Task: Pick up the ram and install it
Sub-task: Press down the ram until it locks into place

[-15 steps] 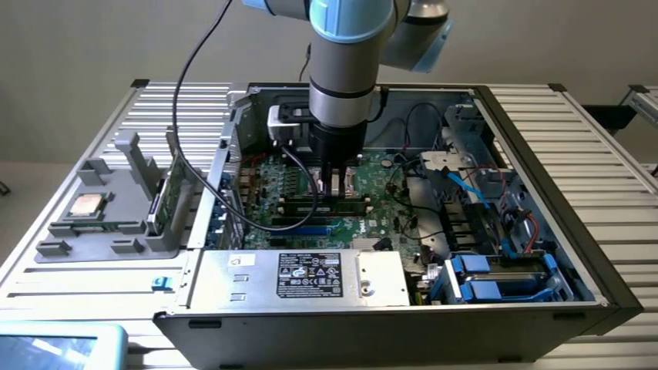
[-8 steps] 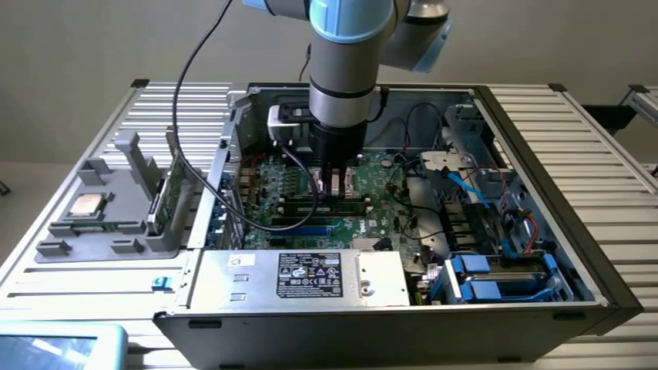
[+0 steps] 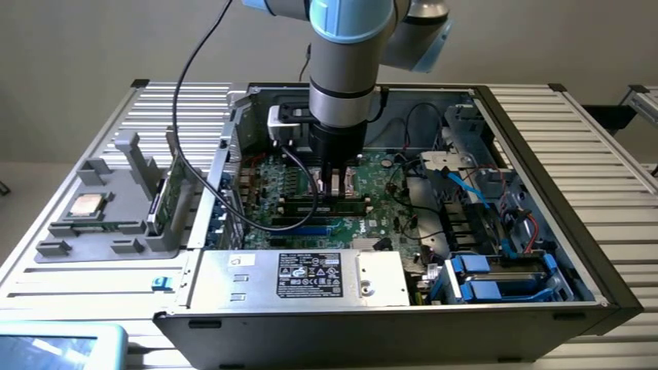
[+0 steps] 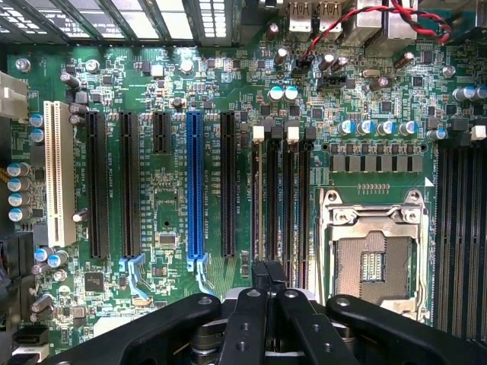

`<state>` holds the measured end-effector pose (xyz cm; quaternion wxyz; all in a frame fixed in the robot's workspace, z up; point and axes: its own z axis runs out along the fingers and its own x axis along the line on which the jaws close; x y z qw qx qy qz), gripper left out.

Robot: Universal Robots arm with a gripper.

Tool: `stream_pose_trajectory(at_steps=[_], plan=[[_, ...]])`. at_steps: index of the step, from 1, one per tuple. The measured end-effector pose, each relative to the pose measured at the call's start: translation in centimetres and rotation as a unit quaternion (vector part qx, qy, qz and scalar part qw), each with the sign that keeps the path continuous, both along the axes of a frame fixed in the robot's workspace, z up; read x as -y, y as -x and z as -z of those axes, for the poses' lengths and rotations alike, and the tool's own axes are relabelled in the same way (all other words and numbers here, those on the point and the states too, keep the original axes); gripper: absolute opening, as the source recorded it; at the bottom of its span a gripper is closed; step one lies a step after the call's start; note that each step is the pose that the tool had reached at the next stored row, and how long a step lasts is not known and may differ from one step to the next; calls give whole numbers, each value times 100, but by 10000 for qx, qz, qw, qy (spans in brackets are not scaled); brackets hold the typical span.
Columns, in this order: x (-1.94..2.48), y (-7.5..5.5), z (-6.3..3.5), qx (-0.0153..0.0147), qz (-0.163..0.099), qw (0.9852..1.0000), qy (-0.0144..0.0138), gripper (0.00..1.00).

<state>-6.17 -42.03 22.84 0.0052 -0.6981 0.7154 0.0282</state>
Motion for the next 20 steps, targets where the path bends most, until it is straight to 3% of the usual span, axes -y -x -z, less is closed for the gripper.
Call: stream_pose_trajectory(at_steps=[20], plan=[[0,0,28,0,0,10000,0,9]])
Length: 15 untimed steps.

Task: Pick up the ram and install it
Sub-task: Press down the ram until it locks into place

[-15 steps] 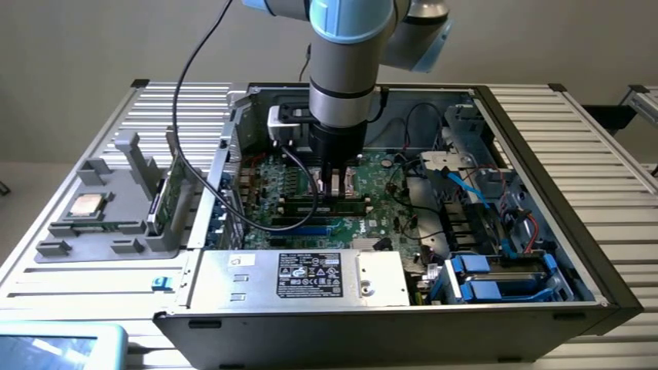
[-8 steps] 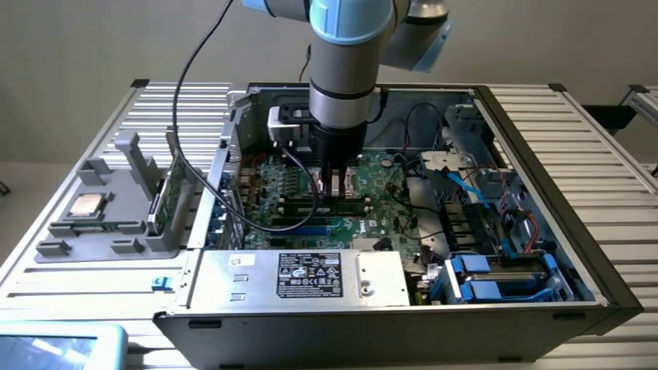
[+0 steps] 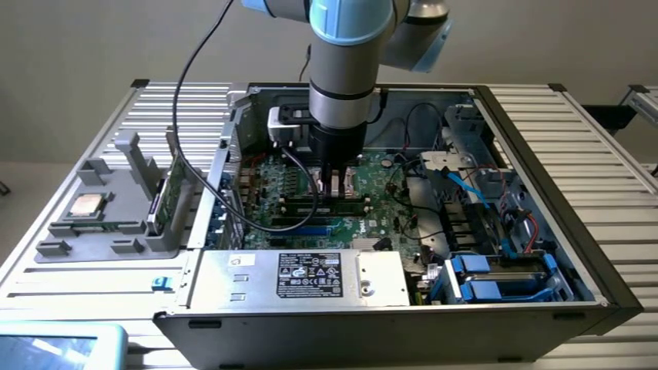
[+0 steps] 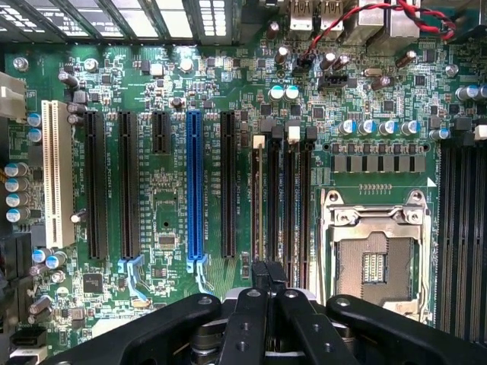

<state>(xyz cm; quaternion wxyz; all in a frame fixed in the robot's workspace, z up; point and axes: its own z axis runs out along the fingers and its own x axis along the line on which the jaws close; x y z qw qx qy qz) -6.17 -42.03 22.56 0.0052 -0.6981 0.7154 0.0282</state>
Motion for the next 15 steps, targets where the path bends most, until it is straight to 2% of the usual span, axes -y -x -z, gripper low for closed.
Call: stream_pose_trajectory(at_steps=[3,12,15], plan=[[-3,-1,-14,5,0,10000,-10,9],[-1,0,-204,0,0,10000,-1,9],[-1,0,-216,2,0,10000,-1,9]])
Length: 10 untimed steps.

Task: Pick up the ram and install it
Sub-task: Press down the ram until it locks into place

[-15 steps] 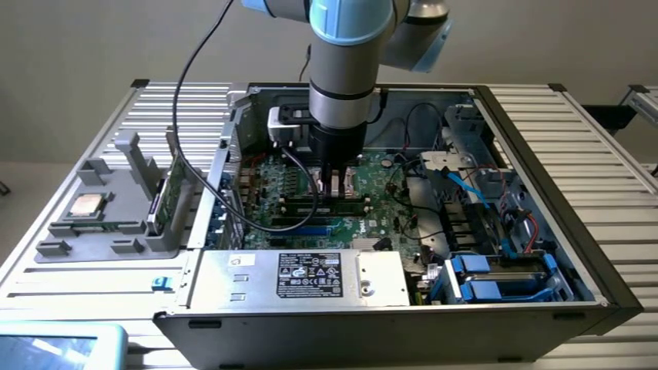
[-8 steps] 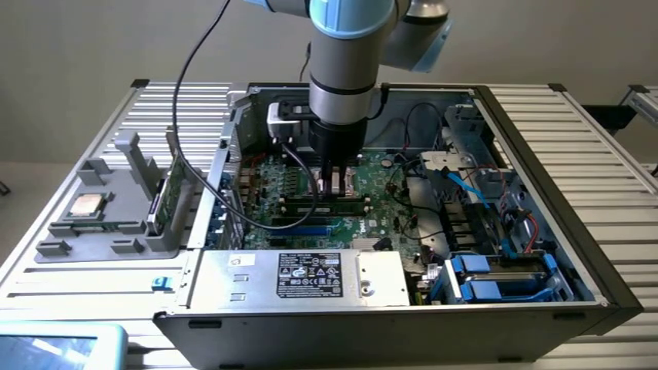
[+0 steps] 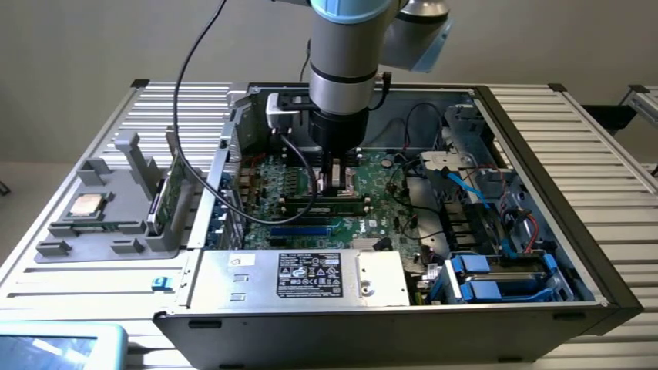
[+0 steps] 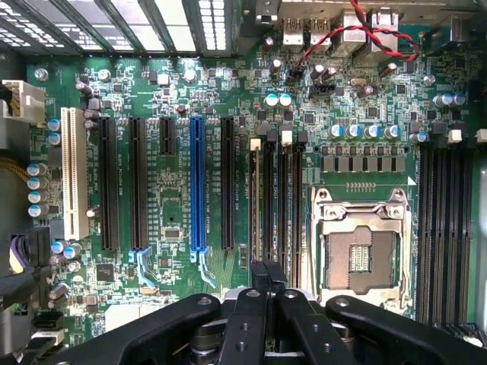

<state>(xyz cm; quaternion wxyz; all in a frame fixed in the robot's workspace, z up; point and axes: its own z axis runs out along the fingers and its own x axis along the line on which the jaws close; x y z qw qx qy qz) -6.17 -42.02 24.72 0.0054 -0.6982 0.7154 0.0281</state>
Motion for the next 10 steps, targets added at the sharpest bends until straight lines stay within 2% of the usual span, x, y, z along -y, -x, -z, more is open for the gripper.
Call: stream_pose_trajectory(at_steps=[10], plan=[[0,0,0,0,0,10000,0,9]])
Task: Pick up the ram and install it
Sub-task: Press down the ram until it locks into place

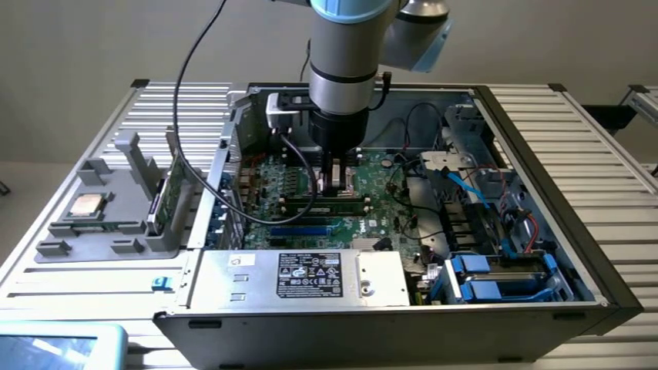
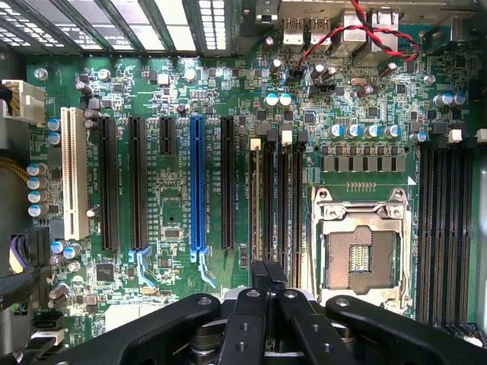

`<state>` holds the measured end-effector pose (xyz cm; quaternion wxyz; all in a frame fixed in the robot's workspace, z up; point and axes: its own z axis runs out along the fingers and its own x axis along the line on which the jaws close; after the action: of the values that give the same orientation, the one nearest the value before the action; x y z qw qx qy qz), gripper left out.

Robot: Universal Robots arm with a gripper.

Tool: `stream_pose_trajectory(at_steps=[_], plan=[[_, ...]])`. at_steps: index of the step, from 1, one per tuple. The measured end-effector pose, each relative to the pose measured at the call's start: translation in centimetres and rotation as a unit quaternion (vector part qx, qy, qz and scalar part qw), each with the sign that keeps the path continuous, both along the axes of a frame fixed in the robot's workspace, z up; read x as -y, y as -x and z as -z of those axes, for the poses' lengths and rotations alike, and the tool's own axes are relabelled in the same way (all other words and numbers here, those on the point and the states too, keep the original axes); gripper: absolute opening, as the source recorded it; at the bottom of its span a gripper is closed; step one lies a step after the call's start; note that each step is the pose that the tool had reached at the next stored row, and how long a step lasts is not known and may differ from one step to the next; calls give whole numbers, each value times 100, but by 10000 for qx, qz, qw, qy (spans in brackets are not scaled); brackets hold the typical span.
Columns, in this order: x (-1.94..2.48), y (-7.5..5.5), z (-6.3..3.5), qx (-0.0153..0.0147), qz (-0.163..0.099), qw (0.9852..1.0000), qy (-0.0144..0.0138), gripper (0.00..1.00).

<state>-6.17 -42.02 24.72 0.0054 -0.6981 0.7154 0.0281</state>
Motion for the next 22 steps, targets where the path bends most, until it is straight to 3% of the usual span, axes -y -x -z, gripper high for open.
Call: stream_pose_trajectory(at_steps=[5,10,19,22], plan=[[0,0,0,0,18,10000,-1,9],[0,-1,0,0,348,9994,-1,9],[0,-1,-5,0,871,9962,-3,9],[0,-1,-6,0,1075,9942,-2,9]])
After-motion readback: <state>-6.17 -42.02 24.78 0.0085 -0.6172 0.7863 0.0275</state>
